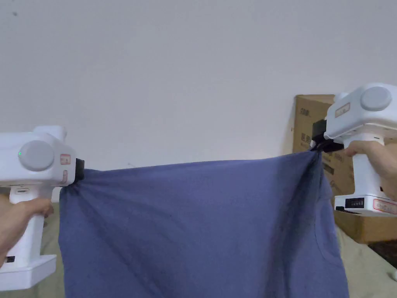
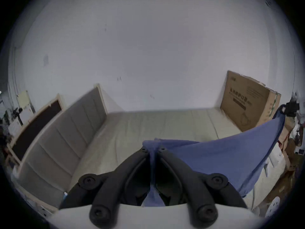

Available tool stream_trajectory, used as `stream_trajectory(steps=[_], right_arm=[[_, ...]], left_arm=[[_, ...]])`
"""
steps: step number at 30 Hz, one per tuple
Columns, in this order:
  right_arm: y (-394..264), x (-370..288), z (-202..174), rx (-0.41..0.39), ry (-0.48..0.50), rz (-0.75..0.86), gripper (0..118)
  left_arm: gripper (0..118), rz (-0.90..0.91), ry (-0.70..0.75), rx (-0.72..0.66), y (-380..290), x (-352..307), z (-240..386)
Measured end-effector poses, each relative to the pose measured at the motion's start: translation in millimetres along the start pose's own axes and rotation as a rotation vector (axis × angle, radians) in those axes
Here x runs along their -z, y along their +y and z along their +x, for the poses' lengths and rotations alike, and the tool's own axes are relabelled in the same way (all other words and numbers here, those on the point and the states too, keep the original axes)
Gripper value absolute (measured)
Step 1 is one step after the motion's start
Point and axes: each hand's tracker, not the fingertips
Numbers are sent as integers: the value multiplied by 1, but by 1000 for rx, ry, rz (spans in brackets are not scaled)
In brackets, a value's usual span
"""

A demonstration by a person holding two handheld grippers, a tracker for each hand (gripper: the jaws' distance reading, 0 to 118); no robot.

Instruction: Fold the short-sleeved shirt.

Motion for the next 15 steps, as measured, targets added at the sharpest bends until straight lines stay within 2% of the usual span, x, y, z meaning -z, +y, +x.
stream_trajectory(steps=[3,10,13,15], right_arm=[[42,0,-29,-40,-9,59,5],[143,3,-74,2,48,213,5],[176,-6,-96,-12,62,279,5],[190,-11,-109,-29,54,322,5]], left_arm=[[3,64,53,11,52,6,-1],[3,193,108,-107,165,21,-22],[3,267,169,-42,204,20,-23],[3,312,199,-61,222,21,-26]])
